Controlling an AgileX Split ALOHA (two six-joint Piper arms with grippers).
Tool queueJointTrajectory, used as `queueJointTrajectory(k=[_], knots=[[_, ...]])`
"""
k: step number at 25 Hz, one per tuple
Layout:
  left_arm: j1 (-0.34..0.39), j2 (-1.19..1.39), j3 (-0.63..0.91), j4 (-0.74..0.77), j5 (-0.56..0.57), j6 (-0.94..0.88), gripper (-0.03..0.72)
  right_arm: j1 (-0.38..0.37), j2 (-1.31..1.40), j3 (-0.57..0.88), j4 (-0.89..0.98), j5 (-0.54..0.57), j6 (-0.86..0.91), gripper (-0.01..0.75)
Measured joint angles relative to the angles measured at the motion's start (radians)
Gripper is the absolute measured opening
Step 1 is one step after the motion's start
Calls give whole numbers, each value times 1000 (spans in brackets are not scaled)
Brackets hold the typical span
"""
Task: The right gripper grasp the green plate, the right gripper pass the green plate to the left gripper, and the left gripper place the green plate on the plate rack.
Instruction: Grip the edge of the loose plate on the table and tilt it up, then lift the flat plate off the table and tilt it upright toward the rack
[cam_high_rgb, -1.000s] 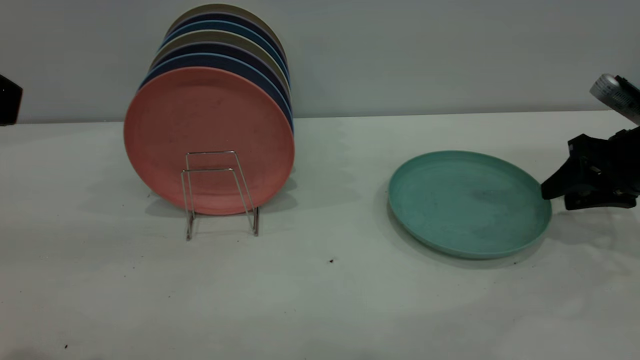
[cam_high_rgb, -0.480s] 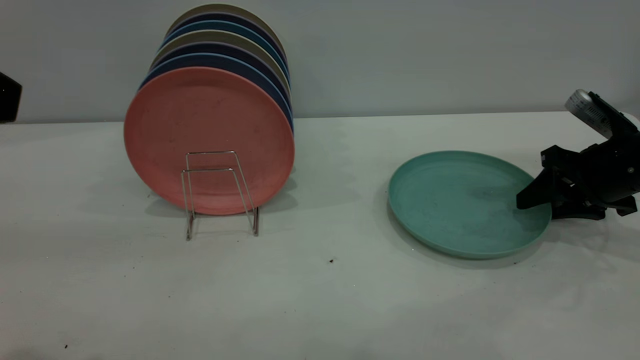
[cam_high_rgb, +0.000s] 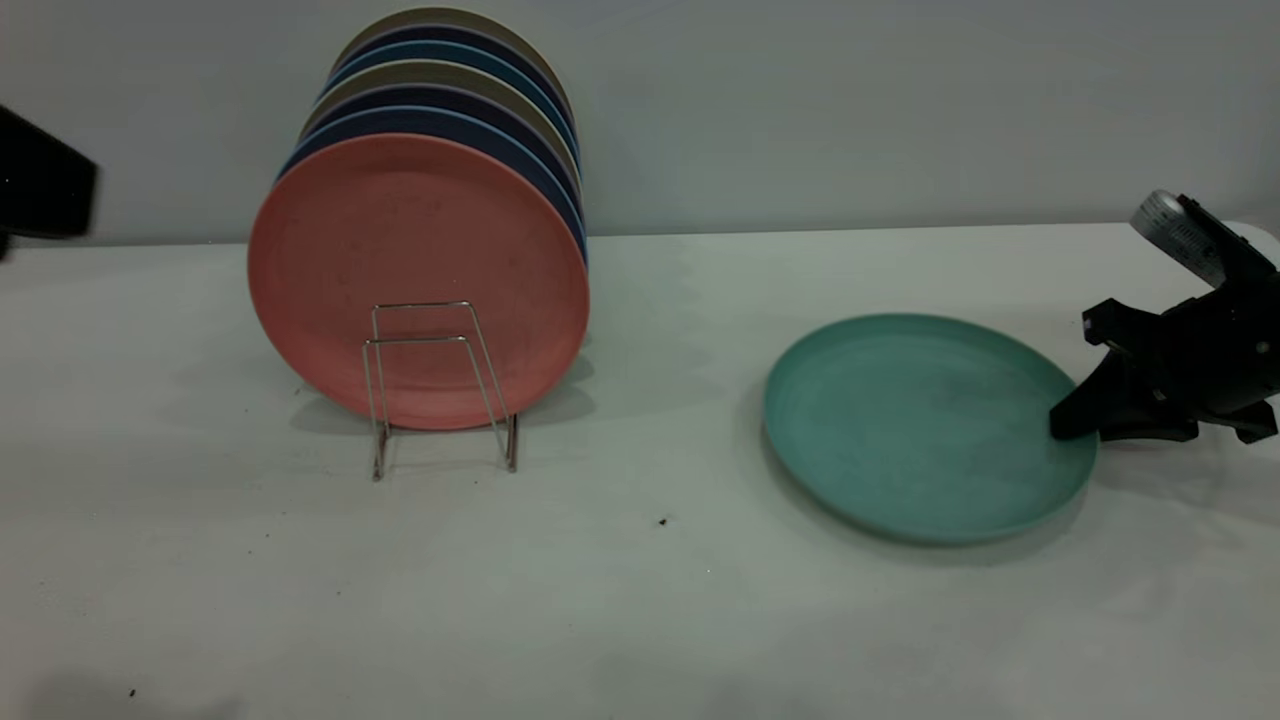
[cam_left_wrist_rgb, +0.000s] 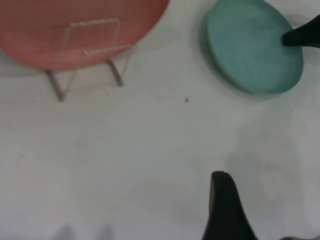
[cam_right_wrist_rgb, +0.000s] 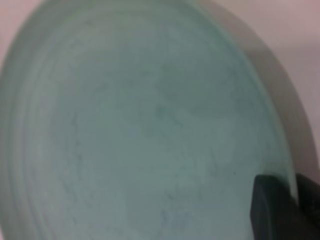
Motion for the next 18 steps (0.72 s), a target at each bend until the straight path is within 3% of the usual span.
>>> queueJointTrajectory(k=[4, 8, 18], knots=[[0, 138, 0, -173, -3, 143, 485, 39, -87, 0, -164, 33, 43, 19], [0, 299, -3, -360, -7, 341, 485, 130, -173, 0, -274, 44, 95, 19], [0, 642, -13, -825, -12, 834, 485, 384, -228, 1, -221, 125, 114, 19]])
